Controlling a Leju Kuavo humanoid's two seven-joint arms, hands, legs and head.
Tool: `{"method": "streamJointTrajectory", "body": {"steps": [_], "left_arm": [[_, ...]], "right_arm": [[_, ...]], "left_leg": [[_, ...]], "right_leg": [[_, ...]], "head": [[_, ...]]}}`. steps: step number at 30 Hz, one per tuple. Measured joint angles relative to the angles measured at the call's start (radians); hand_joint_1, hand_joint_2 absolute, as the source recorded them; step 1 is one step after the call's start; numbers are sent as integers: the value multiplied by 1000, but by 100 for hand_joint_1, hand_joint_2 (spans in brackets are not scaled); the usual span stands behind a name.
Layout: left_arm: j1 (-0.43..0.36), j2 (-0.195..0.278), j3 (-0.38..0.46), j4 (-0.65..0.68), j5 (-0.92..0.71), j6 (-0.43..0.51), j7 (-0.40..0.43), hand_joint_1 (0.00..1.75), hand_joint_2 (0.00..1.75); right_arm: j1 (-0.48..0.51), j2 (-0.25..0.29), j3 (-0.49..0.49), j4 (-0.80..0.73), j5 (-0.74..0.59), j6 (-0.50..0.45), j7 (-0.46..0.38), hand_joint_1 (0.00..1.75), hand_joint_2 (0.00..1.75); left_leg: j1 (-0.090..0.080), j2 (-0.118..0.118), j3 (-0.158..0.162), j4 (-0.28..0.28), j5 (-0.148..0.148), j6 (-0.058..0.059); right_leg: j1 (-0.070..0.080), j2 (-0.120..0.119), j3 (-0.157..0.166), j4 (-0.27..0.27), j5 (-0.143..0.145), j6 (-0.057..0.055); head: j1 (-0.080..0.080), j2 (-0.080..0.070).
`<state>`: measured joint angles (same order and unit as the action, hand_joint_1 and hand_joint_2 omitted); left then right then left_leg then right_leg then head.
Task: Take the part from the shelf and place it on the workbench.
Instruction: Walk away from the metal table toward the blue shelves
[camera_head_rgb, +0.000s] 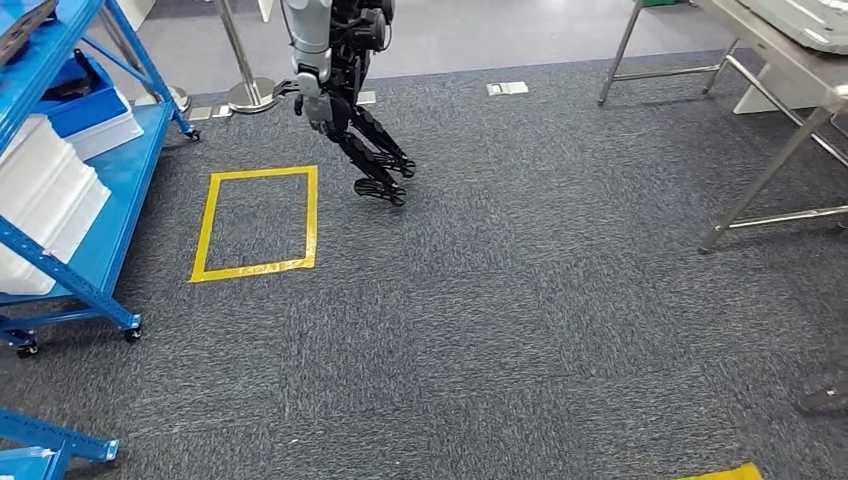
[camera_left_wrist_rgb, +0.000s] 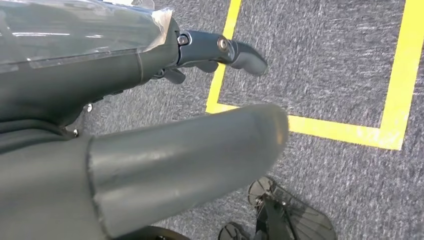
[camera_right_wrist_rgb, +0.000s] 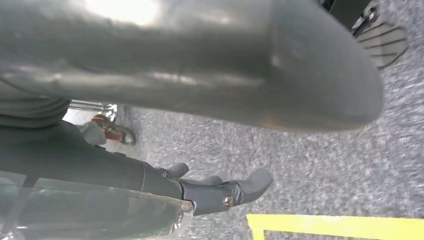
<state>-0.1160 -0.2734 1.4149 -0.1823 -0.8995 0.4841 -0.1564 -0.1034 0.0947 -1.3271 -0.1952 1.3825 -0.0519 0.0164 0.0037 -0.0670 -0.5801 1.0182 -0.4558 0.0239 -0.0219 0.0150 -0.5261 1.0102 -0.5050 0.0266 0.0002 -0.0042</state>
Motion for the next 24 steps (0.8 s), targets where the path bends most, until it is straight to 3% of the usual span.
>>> {"method": "streamJointTrajectory", "body": {"steps": [2, 5, 6, 7, 8, 11, 13, 16, 19, 21, 23, 24], "left_arm": [[0, 0, 0, 0, 0, 0, 0, 0, 0], [0, 0, 0, 0, 0, 0, 0, 0, 0], [1, 0, 0, 0, 0, 0, 0, 0, 0], [1, 0, 0, 0, 0, 0, 0, 0, 0], [2, 0, 0, 0, 0, -1, 0, 0, 0], [1, 1, 0, 0, 0, -1, 0, 0, 0], [-1, 1, 0, 0, 0, 0, 0, 0, 0], [-1, 1, 0, 0, 0, 1, 1, 0, 0], [-2, 0, 0, 0, 0, 1, 1, 0, 0], [-2, 0, 0, 0, 0, 1, 1, 0, 0], [-1, 0, 0, 0, 0, 0, 1, 0, 0], [-1, 0, 0, 0, 0, -1, 1, 0, 0]], "right_arm": [[0, 0, 0, 0, 0, 0, 0, 0, 0], [3, -2, 0, 0, 0, 0, 0, 0, 0], [4, -2, 0, 0, 0, 0, 0, 0, 0], [4, -2, 0, 0, 0, 0, 0, 0, 0], [4, -2, 0, 0, 0, 0, 0, 0, 0], [1, -2, 1, 0, 1, 1, 0, 0, 0], [0, -1, 3, 0, 3, 2, 0, 0, 0], [-1, -1, 6, 0, 3, 2, 0, 0, 0], [-1, -2, 8, 0, 3, 2, 0, 0, 0], [1, -1, 8, 0, 3, 2, 0, 0, 0], [4, -1, 8, 0, 4, 2, 0, 0, 0], [5, -2, 8, 0, 4, 2, 0, 0, 0]], "left_leg": [[6, 20, -17, 38, -27, -9], [9, 56, -98, 215, -125, -19], [9, 59, -122, 264, -142, -21], [9, 61, -131, 282, -140, -21], [9, 63, -119, 259, -120, -19], [5, 91, -21, 70, -34, -6], [-2, 103, 7, 11, -20, 2], [-4, 84, 12, -8, -9, 17], [0, 75, 23, -28, 4, 31], [-1, 61, 20, -28, 7, 35], [-2, 39, 17, -27, 9, 36], [-1, 31, 17, -26, 9, 34]], "right_leg": [[-2, -10, 4, -3, 6, -16], [4, -29, 3, -4, 8, -29], [6, -36, 2, -3, 8, -30], [8, -42, 2, -3, 7, -30], [9, -47, 2, -3, 6, -31], [15, -59, 7, -3, 3, -29], [19, -66, 7, -3, 0, -22], [20, -70, 8, -2, -4, -8], [19, -48, -2, 25, -23, -3], [13, -33, -72, 164, -77, -4], [5, -21, -122, 260, -104, 8], [1, -19, -98, 208, -77, 20]], "head": [[-6, 0], [-18, 0], [-18, 0], [-19, 0], [-19, 0], [-20, 0], [-18, 0], [-15, 0], [-12, 0], [-6, 0], [2, 0], [4, 0]]}}
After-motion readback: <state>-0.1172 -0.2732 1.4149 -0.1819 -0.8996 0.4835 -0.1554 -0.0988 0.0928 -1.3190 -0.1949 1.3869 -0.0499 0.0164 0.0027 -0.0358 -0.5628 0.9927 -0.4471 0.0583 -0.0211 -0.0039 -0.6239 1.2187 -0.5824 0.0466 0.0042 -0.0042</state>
